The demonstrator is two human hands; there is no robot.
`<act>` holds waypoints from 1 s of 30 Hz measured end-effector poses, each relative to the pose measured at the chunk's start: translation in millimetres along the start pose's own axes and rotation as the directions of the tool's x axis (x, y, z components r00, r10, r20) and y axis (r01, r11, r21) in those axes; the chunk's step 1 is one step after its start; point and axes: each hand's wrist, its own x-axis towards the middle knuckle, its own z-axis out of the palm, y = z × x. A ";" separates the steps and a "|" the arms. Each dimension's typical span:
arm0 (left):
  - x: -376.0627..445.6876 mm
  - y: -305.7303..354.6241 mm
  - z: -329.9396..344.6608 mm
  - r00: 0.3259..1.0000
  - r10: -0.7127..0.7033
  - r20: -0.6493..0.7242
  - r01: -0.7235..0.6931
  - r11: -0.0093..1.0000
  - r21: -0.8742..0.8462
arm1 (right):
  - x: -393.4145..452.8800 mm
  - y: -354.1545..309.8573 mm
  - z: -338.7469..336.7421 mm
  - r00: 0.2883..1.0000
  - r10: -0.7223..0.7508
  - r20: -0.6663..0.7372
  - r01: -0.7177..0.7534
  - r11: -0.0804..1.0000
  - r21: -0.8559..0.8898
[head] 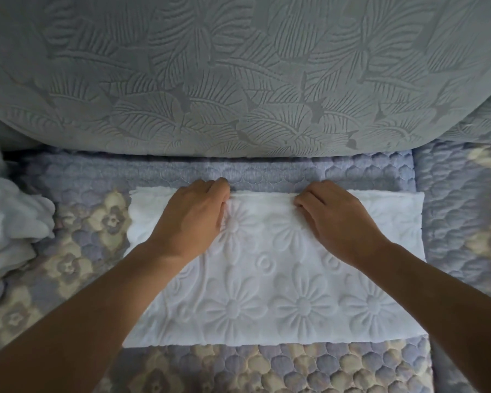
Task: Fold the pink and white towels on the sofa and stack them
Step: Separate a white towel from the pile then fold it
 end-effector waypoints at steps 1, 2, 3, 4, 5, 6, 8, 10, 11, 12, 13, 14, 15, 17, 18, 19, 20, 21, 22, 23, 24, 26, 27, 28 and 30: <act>1.2 -1.4 1.6 0.999 -0.026 0.019 0.026 0.999 -0.018 | 2.3 0.0 -1.6 1.000 0.006 0.018 -0.006 1.000 0.009; 2.0 -2.8 3.5 0.998 -0.045 0.032 0.047 0.998 -0.037 | 4.3 -0.8 -3.7 0.999 0.014 0.034 -0.015 1.000 0.019; 2.7 -3.7 5.4 0.998 -0.060 0.037 0.061 0.997 -0.054 | 5.8 -2.0 -5.9 0.999 0.028 0.044 -0.029 0.999 0.029; 3.1 -4.3 7.6 0.997 -0.068 0.034 0.070 0.995 -0.066 | 6.9 -2.8 -8.6 0.998 0.046 0.048 -0.047 0.998 0.034; 3.1 -3.7 9.2 0.997 -0.071 0.020 0.072 0.995 -0.074 | 7.7 -3.3 -11.2 0.997 0.061 0.053 -0.063 0.997 0.034; 2.5 -2.7 10.3 0.997 -0.072 0.003 0.072 0.994 -0.081 | 8.3 -3.5 -13.1 0.996 0.073 0.060 -0.075 0.997 0.033; 0.2 -0.4 11.5 0.996 -0.075 -0.038 0.071 0.993 -0.095 | 8.1 -3.0 -13.6 0.993 0.085 0.078 -0.090 0.994 0.060; -1.4 2.8 13.4 0.993 -0.093 -0.074 0.084 0.990 -0.117 | 7.9 -3.1 -11.2 0.986 0.143 0.086 -0.153 0.980 0.127; -1.6 5.1 14.8 0.989 -0.114 -0.093 0.100 0.986 -0.136 | 8.4 -4.0 -9.3 0.975 0.204 0.084 -0.216 0.961 0.175; -1.7 8.0 16.3 0.985 -0.136 -0.110 0.117 0.980 -0.159 | 9.2 -5.6 -7.6 0.956 0.282 0.084 -0.294 0.927 0.235; -1.9 11.4 17.4 0.981 -0.151 -0.123 0.128 0.976 -0.176 | 10.4 -7.2 -5.9 0.930 0.357 0.086 -0.367 0.882 0.296; -2.7 14.4 18.9 0.980 -0.155 -0.128 0.130 0.974 -0.186 | 12.0 -8.7 -4.4 0.904 0.417 0.095 -0.423 0.837 0.349; -4.0 16.8 20.2 0.979 -0.153 -0.132 0.127 0.974 -0.188 | 13.5 -9.9 -2.9 0.883 0.457 0.107 -0.459 0.796 0.395; -5.9 16.6 23.2 0.978 -0.151 -0.147 0.117 0.969 -0.217 | 15.8 -11.9 -1.2 0.856 0.499 0.134 -0.498 0.730 0.468; -5.5 15.0 24.3 0.975 -0.157 -0.160 0.113 0.960 -0.257 | 16.6 -12.8 -1.5 0.846 0.512 0.150 -0.514 0.706 0.487; -4.9 13.3 25.1 0.971 -0.166 -0.171 0.108 0.946 -0.305 | 17.7 -12.9 -2.4 0.836 0.522 0.169 -0.529 0.689 0.495; -4.2 12.3 25.4 0.967 -0.177 -0.181 0.105 0.932 -0.348 | 18.9 -13.0 -3.6 0.828 0.528 0.190 -0.545 0.675 0.497; -4.1 11.4 26.0 0.964 -0.185 -0.191 0.103 0.921 -0.375 | 20.0 -13.1 -4.8 0.820 0.533 0.210 -0.559 0.663 0.498; -4.3 10.9 26.7 0.961 -0.187 -0.201 0.098 0.917 -0.387 | 21.2 -13.7 -5.8 0.811 0.541 0.223 -0.571 0.649 0.503; -4.8 10.2 27.6 0.959 -0.189 -0.210 0.095 0.916 -0.391 | 22.1 -14.6 -6.5 0.801 0.553 0.230 -0.582 0.628 0.517; -5.3 9.5 28.9 0.958 -0.189 -0.216 0.092 0.916 -0.391 | 23.3 -15.6 -6.5 0.791 0.568 0.230 -0.589 0.602 0.539; -5.8 8.7 30.8 0.956 -0.181 -0.229 0.081 0.919 -0.386 | 25.3 -17.4 -4.7 0.775 0.591 0.223 -0.595 0.565 0.571; -6.2 9.5 30.4 0.957 -0.171 -0.233 0.077 0.928 -0.366 | 25.9 -18.5 -3.1 0.772 0.597 0.216 -0.595 0.562 0.574; -6.6 10.9 29.3 0.960 -0.156 -0.234 0.076 0.945 -0.318 | 26.0 -19.3 -1.1 0.772 0.602 0.205 -0.594 0.567 0.570; -9.7 19.0 24.2 0.964 -0.110 -0.240 0.082 0.989 -0.124 | 25.5 -21.0 3.6 0.770 0.611 0.182 -0.591 0.577 0.564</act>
